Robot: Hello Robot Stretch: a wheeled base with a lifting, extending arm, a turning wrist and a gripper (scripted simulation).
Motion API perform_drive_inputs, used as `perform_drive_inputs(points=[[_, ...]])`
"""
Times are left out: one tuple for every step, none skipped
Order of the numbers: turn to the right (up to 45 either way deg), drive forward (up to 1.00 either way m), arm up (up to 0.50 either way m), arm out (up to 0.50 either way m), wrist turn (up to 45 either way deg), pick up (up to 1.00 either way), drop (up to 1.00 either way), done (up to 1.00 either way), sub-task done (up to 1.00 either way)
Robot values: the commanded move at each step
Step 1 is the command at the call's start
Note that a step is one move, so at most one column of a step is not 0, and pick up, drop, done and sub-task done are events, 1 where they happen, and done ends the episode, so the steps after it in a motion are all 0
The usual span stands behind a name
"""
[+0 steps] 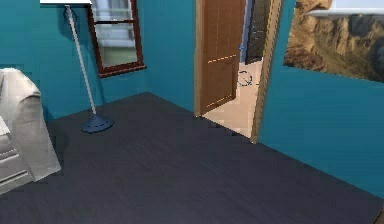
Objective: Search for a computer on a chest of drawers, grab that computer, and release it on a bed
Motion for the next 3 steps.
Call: perform_drive_inputs(points=[[0.0,0.0,0.0,0.0,45.0,0.0,0.0,0.0,0.0],[0.0,0.0,0.0,0.0,45.0,0.0,0.0,0.0,0.0],[0.0,0.0,0.0,0.0,45.0,0.0,0.0,0.0,0.0]])
